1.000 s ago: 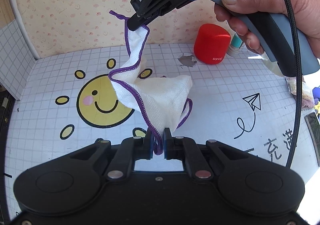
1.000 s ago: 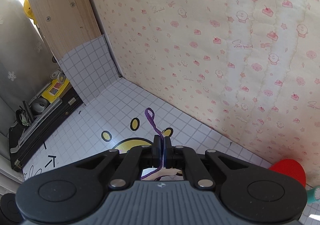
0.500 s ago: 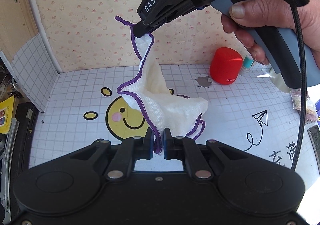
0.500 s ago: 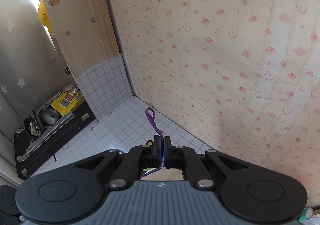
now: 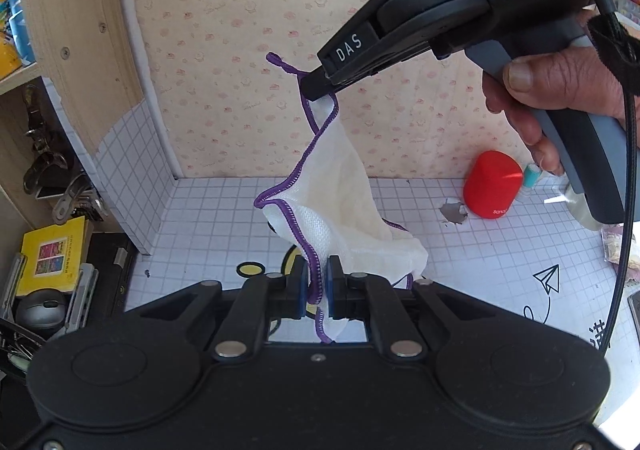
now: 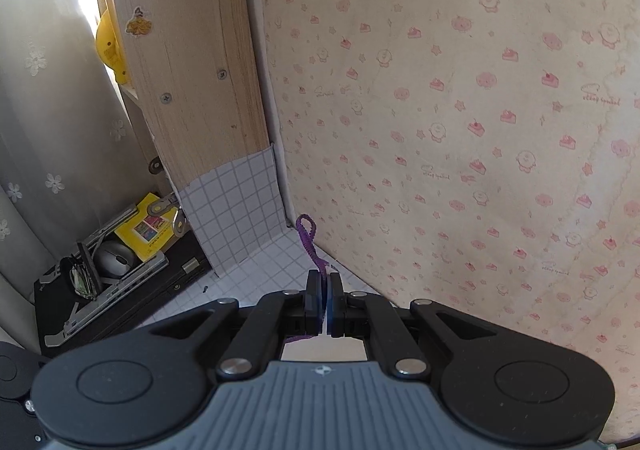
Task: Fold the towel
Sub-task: 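Raise the towel high with both grippers so it hangs unfolded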
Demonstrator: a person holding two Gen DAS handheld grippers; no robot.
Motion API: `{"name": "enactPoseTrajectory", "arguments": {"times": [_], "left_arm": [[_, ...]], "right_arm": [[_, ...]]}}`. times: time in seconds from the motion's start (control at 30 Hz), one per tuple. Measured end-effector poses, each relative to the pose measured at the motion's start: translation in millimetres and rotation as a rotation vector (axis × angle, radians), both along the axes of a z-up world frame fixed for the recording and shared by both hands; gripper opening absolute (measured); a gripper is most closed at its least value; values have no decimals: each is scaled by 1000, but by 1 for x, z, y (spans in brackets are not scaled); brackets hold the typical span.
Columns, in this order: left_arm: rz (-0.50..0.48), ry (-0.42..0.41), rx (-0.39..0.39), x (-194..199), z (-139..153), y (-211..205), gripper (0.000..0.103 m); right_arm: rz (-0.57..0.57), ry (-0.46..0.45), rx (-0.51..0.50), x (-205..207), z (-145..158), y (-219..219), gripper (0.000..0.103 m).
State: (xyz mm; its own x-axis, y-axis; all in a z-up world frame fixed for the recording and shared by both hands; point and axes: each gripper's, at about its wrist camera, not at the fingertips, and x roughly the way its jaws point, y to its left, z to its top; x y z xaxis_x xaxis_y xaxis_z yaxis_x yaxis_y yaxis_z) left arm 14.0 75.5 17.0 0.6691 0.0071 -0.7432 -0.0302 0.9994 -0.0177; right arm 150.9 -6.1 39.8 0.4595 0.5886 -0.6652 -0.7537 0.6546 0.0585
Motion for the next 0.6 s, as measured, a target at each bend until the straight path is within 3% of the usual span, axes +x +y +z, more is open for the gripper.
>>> {"name": "enactPoseTrajectory", "arguments": {"times": [0.6], "left_arm": [[98,-89,75,-14,57,57,10]], "right_arm": [[72,-73,82,-12,44,40,2]]}}
